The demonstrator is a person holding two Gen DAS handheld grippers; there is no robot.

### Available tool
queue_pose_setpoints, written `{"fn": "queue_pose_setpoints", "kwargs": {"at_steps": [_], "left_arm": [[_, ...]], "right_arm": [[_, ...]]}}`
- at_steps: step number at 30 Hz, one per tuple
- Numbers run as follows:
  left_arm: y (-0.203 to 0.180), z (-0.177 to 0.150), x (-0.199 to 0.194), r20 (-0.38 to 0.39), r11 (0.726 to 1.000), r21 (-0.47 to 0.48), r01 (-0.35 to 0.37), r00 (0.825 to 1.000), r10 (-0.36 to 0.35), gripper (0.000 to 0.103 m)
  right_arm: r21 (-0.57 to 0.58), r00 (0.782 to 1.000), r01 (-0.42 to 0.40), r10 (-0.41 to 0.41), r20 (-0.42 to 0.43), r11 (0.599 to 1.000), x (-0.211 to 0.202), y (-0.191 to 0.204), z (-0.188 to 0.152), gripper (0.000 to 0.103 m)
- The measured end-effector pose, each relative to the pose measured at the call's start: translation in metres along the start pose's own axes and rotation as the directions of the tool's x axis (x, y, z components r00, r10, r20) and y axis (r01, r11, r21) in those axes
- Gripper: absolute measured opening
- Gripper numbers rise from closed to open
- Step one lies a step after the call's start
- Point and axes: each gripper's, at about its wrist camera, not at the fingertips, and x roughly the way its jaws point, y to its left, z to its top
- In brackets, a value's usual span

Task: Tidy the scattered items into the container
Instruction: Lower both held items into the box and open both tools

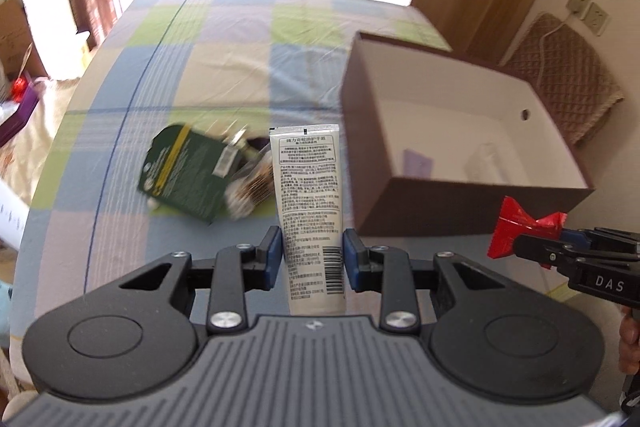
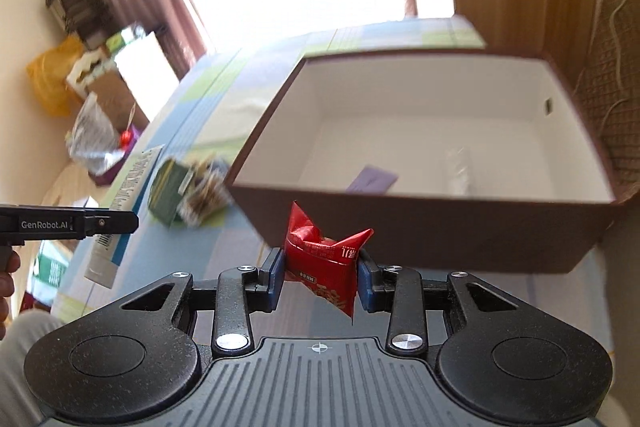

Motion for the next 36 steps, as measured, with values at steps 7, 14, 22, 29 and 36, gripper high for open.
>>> {"fn": "queue_pose_setpoints", "kwargs": {"at_steps": [7,14,22,29,36], "left_arm": [[-0.044,0.027,0.005,0.032,0.994,0.070,0.089,0.995,-0.091,0.027],[-0.089,0.057,0.026,0.036,0.978,0.129,0.166,0.985,-0.172,0.027],[-0.127,0.086,0.069,0.005,0.965,0.134,0.224,0.974,-0.227,0.027],[-0.144,0.086,0.107,-0.056,0.969,0.121,0.215,0.976,-0.209,0.027],[-0.150,0.087,0.140,-0.099,0.976,0.097,0.197,0.977,-0.187,0.027]], "right_arm": [[0.021,0.996,0.058,-0.059,0.071,0.998,-0.028,-0.029,0.022,0.039],[0.004,0.978,0.167,-0.167,0.125,0.986,-0.035,-0.064,0.047,0.039],[-0.067,0.961,0.261,-0.253,0.108,0.963,-0.014,-0.093,0.070,0.039],[-0.088,0.957,0.288,-0.286,0.042,0.953,0.022,-0.108,0.064,0.039],[-0.093,0.948,0.317,-0.319,-0.014,0.944,0.049,-0.118,0.054,0.039]]}}
